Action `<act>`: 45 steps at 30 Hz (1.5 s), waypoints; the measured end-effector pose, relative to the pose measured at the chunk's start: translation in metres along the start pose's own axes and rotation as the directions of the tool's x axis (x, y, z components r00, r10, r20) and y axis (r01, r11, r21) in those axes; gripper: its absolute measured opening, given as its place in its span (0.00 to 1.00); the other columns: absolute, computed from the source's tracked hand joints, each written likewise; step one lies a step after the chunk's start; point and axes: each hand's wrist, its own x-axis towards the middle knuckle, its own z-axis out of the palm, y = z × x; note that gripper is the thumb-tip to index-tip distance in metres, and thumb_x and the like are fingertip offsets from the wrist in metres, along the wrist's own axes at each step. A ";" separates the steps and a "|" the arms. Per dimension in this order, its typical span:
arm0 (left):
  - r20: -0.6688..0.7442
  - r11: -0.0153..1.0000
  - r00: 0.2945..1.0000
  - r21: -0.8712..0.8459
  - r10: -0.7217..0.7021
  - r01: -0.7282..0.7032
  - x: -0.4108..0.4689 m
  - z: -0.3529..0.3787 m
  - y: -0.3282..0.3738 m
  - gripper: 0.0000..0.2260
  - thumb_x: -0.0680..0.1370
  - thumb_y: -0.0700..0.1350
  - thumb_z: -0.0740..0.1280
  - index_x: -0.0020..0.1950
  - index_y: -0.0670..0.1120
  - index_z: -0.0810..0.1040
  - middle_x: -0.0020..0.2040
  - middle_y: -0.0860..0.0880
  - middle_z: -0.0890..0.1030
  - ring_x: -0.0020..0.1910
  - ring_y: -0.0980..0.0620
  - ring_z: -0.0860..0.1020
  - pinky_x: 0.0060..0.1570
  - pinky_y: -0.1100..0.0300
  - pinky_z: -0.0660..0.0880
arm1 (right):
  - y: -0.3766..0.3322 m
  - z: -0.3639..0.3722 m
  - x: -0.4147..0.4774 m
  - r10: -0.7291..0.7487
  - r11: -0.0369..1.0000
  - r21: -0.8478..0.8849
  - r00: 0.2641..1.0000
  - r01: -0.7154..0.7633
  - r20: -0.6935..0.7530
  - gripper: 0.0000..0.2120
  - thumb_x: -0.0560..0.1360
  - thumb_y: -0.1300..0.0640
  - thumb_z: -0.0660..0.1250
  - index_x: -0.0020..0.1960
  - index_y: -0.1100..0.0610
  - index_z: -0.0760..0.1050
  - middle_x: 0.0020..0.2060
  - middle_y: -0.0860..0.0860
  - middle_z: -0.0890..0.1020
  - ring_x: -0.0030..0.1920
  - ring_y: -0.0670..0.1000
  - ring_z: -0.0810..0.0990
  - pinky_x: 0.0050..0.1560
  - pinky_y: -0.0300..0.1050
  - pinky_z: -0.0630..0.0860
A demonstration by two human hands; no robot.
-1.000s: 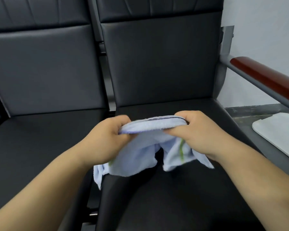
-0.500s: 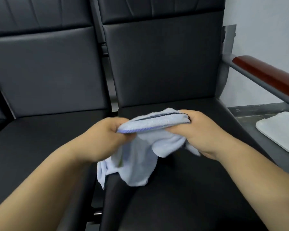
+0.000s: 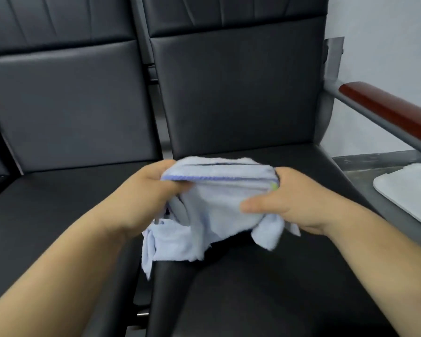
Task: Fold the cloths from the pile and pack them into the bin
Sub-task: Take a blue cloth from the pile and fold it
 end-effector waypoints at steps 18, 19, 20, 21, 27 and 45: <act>0.004 0.943 0.998 -0.327 0.069 -0.064 0.004 0.006 0.001 0.19 0.72 0.40 0.71 0.63 0.37 0.77 0.59 0.32 0.81 0.56 0.37 0.81 0.53 0.46 0.77 | 0.018 -0.002 0.013 0.163 0.817 -0.553 0.985 -0.162 -0.049 0.15 0.69 0.53 0.77 0.33 0.54 0.73 0.25 0.46 0.75 0.29 0.47 0.74 0.33 0.44 0.71; 0.075 0.955 0.994 -0.291 0.078 -0.053 0.001 0.006 0.004 0.19 0.72 0.38 0.72 0.62 0.39 0.79 0.58 0.35 0.83 0.56 0.39 0.82 0.53 0.49 0.79 | 0.017 -0.003 0.013 0.129 0.823 -0.545 0.987 -0.162 -0.098 0.15 0.71 0.52 0.76 0.32 0.55 0.73 0.24 0.46 0.73 0.27 0.45 0.72 0.31 0.40 0.69; 0.141 0.983 0.987 -0.176 0.079 -0.054 -0.002 0.005 0.007 0.18 0.71 0.37 0.74 0.61 0.41 0.80 0.56 0.38 0.84 0.56 0.42 0.83 0.53 0.51 0.81 | 0.016 -0.006 0.012 0.094 0.866 -0.476 0.985 -0.153 -0.145 0.15 0.73 0.52 0.75 0.33 0.56 0.75 0.23 0.46 0.74 0.26 0.43 0.71 0.29 0.37 0.68; 0.184 0.997 0.981 0.028 0.062 -0.068 -0.004 0.003 0.008 0.17 0.69 0.38 0.76 0.58 0.43 0.82 0.52 0.41 0.85 0.52 0.45 0.84 0.51 0.51 0.81 | 0.015 -0.009 0.012 0.062 0.928 -0.351 0.980 -0.126 -0.188 0.13 0.75 0.54 0.74 0.35 0.57 0.77 0.24 0.47 0.75 0.24 0.42 0.71 0.26 0.36 0.66; -0.068 0.981 0.997 0.192 0.047 -0.033 0.004 -0.005 -0.003 0.13 0.68 0.47 0.71 0.52 0.44 0.82 0.45 0.39 0.84 0.39 0.49 0.81 0.36 0.48 0.77 | 0.006 -0.009 0.006 0.042 0.997 0.062 0.999 -0.044 0.033 0.16 0.66 0.56 0.80 0.48 0.64 0.81 0.36 0.54 0.84 0.36 0.54 0.82 0.34 0.50 0.73; -0.034 0.996 0.997 -0.056 0.071 -0.073 0.005 -0.003 -0.004 0.18 0.75 0.31 0.61 0.61 0.44 0.80 0.44 0.39 0.82 0.35 0.48 0.79 0.29 0.57 0.72 | 0.014 -0.009 0.007 0.244 0.921 -0.333 0.966 -0.203 0.083 0.12 0.69 0.59 0.78 0.36 0.54 0.74 0.27 0.52 0.76 0.27 0.50 0.73 0.31 0.42 0.69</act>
